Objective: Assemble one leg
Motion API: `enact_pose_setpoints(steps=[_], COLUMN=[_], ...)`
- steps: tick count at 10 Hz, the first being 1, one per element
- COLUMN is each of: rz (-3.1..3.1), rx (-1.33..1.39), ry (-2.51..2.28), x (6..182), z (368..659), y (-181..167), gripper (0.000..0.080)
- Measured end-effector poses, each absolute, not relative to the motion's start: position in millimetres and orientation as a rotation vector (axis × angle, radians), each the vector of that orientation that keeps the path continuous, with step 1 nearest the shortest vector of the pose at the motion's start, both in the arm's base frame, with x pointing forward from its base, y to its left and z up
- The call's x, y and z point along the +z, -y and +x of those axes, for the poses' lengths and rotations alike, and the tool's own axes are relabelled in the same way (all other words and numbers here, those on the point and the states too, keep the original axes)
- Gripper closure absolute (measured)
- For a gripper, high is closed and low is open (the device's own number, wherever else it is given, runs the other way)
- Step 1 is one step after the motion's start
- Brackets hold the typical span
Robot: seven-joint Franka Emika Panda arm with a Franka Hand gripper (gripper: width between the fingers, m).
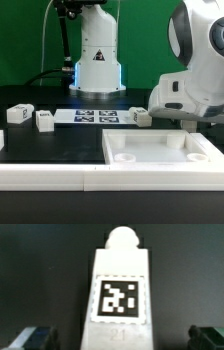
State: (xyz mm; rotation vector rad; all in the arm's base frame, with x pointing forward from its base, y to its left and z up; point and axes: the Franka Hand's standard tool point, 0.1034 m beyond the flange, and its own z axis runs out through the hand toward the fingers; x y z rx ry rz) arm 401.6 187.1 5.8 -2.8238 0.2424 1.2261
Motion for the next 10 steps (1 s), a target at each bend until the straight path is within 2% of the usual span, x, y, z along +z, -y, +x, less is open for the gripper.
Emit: enact_pose_setpoints(steps=[1, 2, 3, 4, 5, 10], rz=[-2.821, -2.822, -2.823, -2.823, -2.823, -2.823], rx=[1.222, 1.214, 1.213, 1.213, 1.212, 1.209], ry=[-0.232, -0.235, -0.235, -0.235, -0.235, -0.233], x=[5.0, 4.0, 3.8, 3.8, 3.9, 7.0], z=[401.8, 402.6, 402.7, 402.8, 403.0, 405.4], y=[-185.2, -184.0, -184.1, -184.0, -184.0, -182.7], gripper=[0.0151, 0.0247, 0.0247, 0.0448, 0.0509, 0.0509])
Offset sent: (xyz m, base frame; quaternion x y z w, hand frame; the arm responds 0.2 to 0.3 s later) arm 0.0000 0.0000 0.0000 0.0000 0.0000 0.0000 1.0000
